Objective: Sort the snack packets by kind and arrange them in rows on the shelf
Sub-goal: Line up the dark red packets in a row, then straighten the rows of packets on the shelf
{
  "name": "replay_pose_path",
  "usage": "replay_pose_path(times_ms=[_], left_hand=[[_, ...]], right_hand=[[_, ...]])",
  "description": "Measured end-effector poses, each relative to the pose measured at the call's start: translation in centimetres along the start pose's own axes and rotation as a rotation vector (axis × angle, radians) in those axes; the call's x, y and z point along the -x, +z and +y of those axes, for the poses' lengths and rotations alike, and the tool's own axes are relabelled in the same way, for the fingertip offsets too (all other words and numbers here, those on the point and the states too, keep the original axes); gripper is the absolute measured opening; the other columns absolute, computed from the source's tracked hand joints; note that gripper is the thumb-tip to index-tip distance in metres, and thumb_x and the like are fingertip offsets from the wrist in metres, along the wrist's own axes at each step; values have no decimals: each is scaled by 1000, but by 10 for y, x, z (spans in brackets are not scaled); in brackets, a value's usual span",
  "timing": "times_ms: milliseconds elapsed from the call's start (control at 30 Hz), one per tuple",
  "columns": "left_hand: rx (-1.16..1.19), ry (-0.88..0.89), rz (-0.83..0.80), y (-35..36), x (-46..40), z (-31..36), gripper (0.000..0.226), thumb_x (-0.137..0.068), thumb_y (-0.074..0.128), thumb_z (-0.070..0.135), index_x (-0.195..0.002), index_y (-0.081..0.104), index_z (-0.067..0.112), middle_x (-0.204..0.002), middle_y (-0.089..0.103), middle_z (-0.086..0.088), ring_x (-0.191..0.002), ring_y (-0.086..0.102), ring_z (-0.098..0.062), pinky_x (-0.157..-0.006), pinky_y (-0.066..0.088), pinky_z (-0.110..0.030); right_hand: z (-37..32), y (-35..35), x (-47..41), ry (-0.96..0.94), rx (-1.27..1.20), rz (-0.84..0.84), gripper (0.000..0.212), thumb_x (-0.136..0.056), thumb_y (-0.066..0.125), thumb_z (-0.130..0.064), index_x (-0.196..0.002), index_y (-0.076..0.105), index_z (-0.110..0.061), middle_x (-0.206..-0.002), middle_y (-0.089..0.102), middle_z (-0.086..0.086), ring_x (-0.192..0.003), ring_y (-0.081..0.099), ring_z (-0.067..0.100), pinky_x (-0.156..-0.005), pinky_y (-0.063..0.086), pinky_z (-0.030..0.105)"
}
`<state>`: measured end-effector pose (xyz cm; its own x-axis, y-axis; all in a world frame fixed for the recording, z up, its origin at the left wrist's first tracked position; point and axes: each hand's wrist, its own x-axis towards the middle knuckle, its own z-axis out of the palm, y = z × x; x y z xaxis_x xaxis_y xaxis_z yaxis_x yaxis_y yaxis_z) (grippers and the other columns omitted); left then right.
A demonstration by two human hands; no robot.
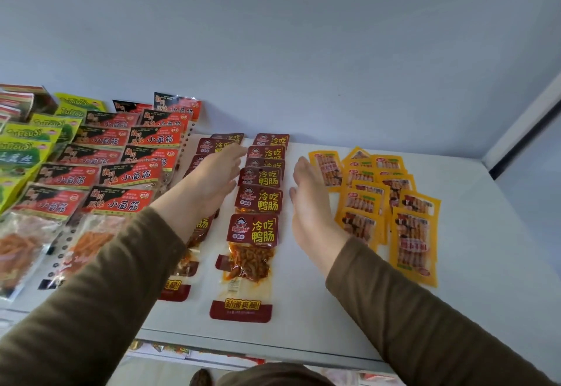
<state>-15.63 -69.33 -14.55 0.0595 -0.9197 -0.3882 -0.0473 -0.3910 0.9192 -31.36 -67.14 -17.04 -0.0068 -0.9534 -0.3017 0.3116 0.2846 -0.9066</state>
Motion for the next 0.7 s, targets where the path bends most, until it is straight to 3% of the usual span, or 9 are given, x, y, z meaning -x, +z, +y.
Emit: replay_pose_path(times_ms=[33, 100, 200, 267, 333, 400, 500, 633, 700], left_hand=[[16, -12, -15, 1, 3, -6, 42, -106, 43, 39, -142, 49, 19, -153, 49, 0, -148, 37, -20, -125, 22, -45], [31, -18, 0, 6, 8, -13, 30, -105, 45, 41, -126, 58, 24, -131, 65, 5, -132, 53, -15, -120, 30, -44], [45, 35, 18, 9, 9, -17, 59, -101, 49, 43, -156, 35, 23, -131, 65, 4, -120, 60, -12, -110, 41, -41], [55, 49, 14, 8, 10, -17, 66, -101, 49, 44, -161, 24, 29, -149, 54, 0, -132, 53, -17, -115, 36, -42], [40, 67, 28, 5, 11, -19, 65, -104, 45, 44, -161, 19, 30, -162, 37, 0, -147, 37, -20, -120, 28, -40], [61, 76, 19, 3, 16, -23, 63, -106, 42, 42, -162, 19, 27, -162, 37, 0, -147, 37, -19, -118, 31, -39], [66, 65, -45, 6, 25, -30, 61, -104, 45, 45, -160, 27, 25, -141, 60, 5, -129, 57, -14, -103, 45, -34], [-215, 117, 111, 19, 38, -16, 60, -106, 41, 51, -160, 18, 39, -165, 30, 5, -150, 31, -26, -117, 29, -48], [-343, 270, 111, 32, 47, -10, 55, -108, 40, 44, -159, 21, 38, -167, 23, 7, -153, 24, -22, -118, 24, -42]], right_hand=[[4, 1, 6, 4, -6, -14, 49, -109, 38, -33, -157, 28, -24, -140, 46, -13, -90, 54, -10, -67, 49, 6], [12, 7, 13, 24, -44, -38, 46, -108, 39, -38, -152, 38, -26, -134, 59, -8, -96, 69, 6, -78, 61, 25], [18, 14, 18, 22, -32, -41, 37, -107, 41, -39, -142, 50, -29, -122, 70, 3, -104, 72, 21, -92, 58, 49], [16, 11, 18, 1, -10, -46, 40, -108, 41, -37, -146, 46, -27, -119, 69, -1, -95, 74, 11, -83, 62, 37], [14, 5, 21, -30, 76, -25, 45, -109, 39, -32, -153, 35, -25, -116, 60, -13, -69, 67, -9, -59, 55, 12], [12, 4, 29, -9, 75, -23, 48, -109, 38, -32, -156, 31, -26, -120, 54, -17, -63, 58, -12, -47, 47, 6], [18, 8, 36, 16, 70, -58, 42, -108, 39, -36, -150, 42, -32, -120, 66, -12, -92, 70, 2, -63, 55, 19], [7, -3, 40, -65, 95, -48, 38, -109, 39, -31, -147, 43, -29, -125, 58, -20, -86, 60, -20, -61, 46, 3], [-8, -18, 37, -167, 178, -20, 39, -109, 41, -28, -148, 45, -27, -144, 48, -17, -112, 51, -14, -75, 39, 2]])
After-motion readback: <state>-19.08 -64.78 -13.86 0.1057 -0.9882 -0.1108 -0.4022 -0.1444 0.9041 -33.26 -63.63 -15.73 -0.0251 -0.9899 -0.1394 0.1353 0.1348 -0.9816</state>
